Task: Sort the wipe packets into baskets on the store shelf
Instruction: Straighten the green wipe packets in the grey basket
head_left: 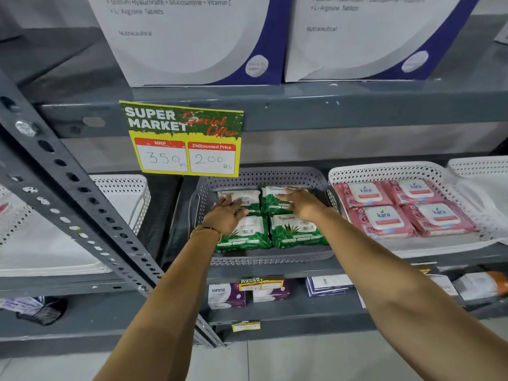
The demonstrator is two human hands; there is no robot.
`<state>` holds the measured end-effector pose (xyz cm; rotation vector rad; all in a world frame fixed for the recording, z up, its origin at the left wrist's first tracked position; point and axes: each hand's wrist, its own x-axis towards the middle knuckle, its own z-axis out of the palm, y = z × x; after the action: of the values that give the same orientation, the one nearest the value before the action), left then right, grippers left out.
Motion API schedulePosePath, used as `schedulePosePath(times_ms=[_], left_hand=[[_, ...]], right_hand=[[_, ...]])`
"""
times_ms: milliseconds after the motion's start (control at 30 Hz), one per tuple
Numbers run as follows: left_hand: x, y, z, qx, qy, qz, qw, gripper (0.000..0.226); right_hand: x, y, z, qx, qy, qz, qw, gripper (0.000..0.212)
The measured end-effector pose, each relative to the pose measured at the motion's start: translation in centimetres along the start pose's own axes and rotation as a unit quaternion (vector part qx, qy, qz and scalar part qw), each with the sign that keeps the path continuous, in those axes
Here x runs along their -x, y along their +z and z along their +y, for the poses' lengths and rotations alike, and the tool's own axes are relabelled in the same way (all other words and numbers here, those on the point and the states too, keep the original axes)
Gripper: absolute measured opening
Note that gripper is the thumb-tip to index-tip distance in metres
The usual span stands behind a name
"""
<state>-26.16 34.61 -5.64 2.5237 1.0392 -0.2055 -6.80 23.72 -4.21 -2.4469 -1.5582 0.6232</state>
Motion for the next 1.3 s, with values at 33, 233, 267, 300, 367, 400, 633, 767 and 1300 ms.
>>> schedulePosePath(times_ms=[33,233,267,300,367,400,633,767,1300], left_hand=[[0.0,0.2,0.0,0.004,-0.002,0.002,1.000,0.058],[0.2,0.8,-0.2,0.002,-0.003,0.018,1.000,0.061],[0.2,0.8,-0.1,0.002,-0.003,0.018,1.000,0.061],[0.2,0.8,-0.1,0.002,-0.002,0.018,1.000,0.061],[0.2,0.7,-0.1,0.004,-0.002,0.015,1.000,0.062],[0.3,0.7,0.0,0.002,-0.002,0.016,1.000,0.062],[0.2,1.6,1.1,-0.041,-0.002,0.119,0.992,0.068],[-0.4,2.9,2.1,-0.043,-0.006,0.119,0.992,0.071],[-1.7,3.9,1.5,-0.062,0.001,0.121,0.991,0.066]], right_hand=[[0.0,0.0,0.3,-0.003,-0.005,0.000,1.000,0.075],[-0.2,0.1,1.4,-0.019,-0.029,0.012,0.999,0.078],[-0.2,0.1,1.5,-0.016,-0.035,0.011,0.999,0.077],[-0.2,0.1,1.6,-0.014,-0.038,0.011,0.999,0.076],[-0.2,0.1,1.7,-0.019,-0.038,0.010,0.999,0.074],[-0.2,0.0,1.8,-0.025,-0.038,0.006,0.999,0.071],[0.8,1.1,0.6,0.052,-0.045,0.134,0.989,0.057],[0.8,3.6,-0.3,0.078,-0.033,0.101,0.991,0.064],[0.1,5.2,-0.1,0.093,-0.030,0.051,0.994,0.062]])
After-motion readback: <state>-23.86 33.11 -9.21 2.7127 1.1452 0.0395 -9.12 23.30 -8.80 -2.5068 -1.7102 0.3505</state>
